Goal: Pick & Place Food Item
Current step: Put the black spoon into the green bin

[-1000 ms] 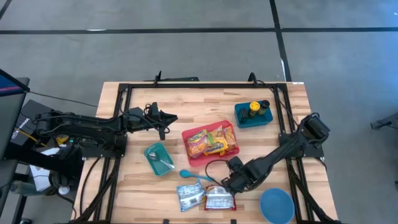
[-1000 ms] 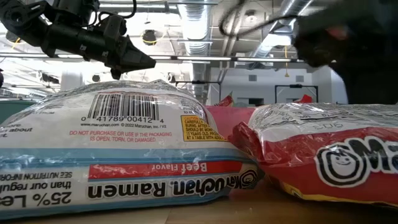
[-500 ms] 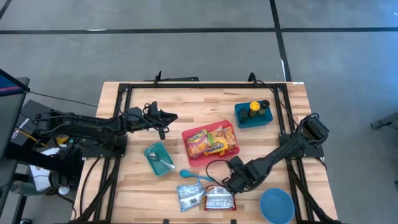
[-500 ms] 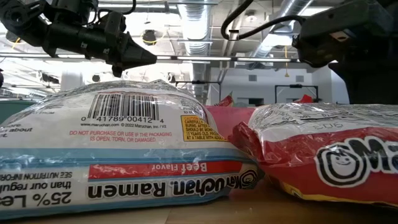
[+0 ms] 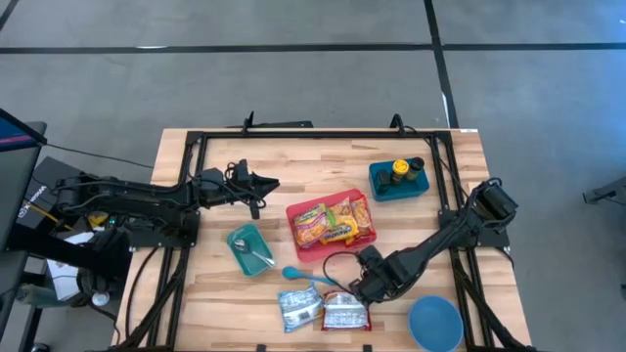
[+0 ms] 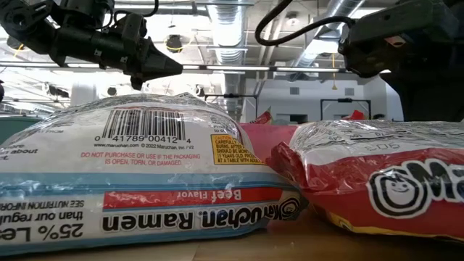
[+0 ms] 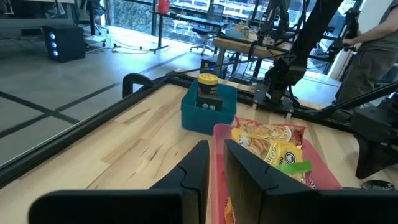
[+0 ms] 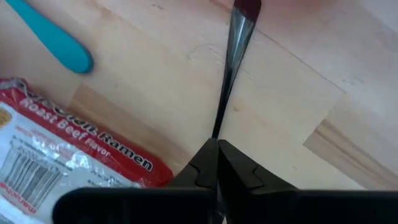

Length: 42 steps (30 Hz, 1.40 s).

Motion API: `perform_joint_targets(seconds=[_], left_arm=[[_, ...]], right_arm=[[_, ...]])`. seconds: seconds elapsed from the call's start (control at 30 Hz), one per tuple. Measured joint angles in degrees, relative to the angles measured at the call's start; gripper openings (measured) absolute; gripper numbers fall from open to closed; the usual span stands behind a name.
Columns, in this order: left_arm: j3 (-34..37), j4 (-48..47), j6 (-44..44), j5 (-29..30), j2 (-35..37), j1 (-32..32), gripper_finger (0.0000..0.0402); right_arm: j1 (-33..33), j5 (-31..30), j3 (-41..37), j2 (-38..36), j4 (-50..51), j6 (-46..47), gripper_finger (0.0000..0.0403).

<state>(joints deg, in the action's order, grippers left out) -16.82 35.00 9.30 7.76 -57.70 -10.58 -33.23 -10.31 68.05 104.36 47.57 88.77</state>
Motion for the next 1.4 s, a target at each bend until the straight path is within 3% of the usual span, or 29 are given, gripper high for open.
perform_joint_targets(seconds=[0.37,0.53,0.93,1.4], left_arm=[[0.0,0.0,0.0,0.3,0.0,0.0,0.0044],[0.0,0.0,0.0,0.3,0.0,0.0,0.0044],[0.0,0.0,0.0,0.2,0.0,0.0,0.0044],[0.0,0.0,0.0,-0.1,0.0,0.0,0.0044]], right_arm=[[1.4,6.1,0.0,0.0,-0.1,-1.7,0.0007],[1.7,5.9,0.0,0.0,-1.1,-1.8,0.0012],[1.8,3.4,0.0,0.0,-2.2,-1.7,0.0107],[0.9,3.0,-0.1,2.6,-3.3,0.3,0.0098]])
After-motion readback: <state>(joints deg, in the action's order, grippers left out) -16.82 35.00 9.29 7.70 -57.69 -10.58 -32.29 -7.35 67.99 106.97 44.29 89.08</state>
